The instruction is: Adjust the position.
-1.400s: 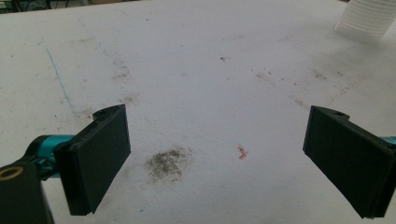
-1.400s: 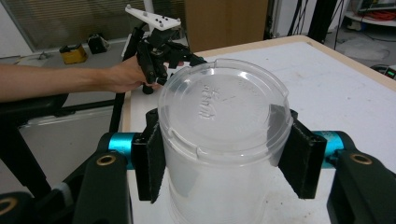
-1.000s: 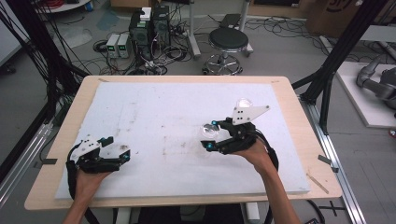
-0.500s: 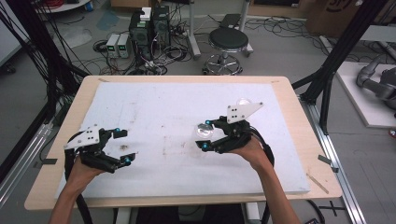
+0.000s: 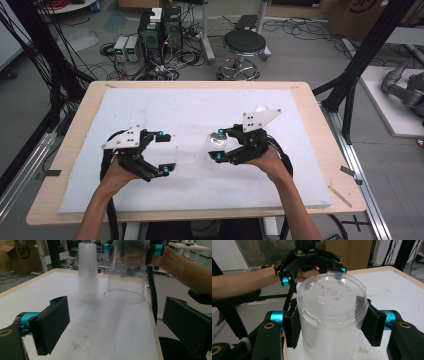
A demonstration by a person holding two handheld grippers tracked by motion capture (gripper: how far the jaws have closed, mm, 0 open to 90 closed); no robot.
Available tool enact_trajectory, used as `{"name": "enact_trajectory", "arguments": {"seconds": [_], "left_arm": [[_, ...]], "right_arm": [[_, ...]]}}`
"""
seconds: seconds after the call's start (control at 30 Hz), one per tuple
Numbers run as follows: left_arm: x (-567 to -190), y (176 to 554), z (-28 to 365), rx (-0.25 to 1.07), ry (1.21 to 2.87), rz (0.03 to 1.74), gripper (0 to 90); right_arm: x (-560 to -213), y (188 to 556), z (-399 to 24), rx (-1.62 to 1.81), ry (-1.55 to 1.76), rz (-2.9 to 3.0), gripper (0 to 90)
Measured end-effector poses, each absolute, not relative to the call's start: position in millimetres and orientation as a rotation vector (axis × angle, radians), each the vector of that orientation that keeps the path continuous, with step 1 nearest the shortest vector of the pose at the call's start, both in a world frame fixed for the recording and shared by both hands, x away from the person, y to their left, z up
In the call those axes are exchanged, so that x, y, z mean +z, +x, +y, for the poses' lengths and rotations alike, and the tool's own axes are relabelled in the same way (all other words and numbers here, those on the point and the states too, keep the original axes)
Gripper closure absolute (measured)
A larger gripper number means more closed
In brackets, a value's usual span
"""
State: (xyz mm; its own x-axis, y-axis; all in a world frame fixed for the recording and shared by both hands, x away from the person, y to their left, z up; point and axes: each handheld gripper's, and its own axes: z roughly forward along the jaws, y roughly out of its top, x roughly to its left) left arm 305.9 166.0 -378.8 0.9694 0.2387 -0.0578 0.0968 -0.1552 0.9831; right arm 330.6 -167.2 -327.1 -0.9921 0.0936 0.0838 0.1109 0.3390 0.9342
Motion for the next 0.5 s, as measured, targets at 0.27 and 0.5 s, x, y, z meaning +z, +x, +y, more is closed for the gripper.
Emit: {"name": "enact_trajectory", "arguments": {"seconds": [0.27, 0.5], "left_arm": [[-379, 314, 119, 0.067, 1.724, 0.184, 7.3], [-383, 318, 92, 0.021, 1.717, 0.153, 7.3]], "right_arm": [[-327, 329, -168, -1.798, -0.18, -2.541, 40.7], [-327, 328, -166, -1.801, -0.163, -2.523, 40.9]]}}
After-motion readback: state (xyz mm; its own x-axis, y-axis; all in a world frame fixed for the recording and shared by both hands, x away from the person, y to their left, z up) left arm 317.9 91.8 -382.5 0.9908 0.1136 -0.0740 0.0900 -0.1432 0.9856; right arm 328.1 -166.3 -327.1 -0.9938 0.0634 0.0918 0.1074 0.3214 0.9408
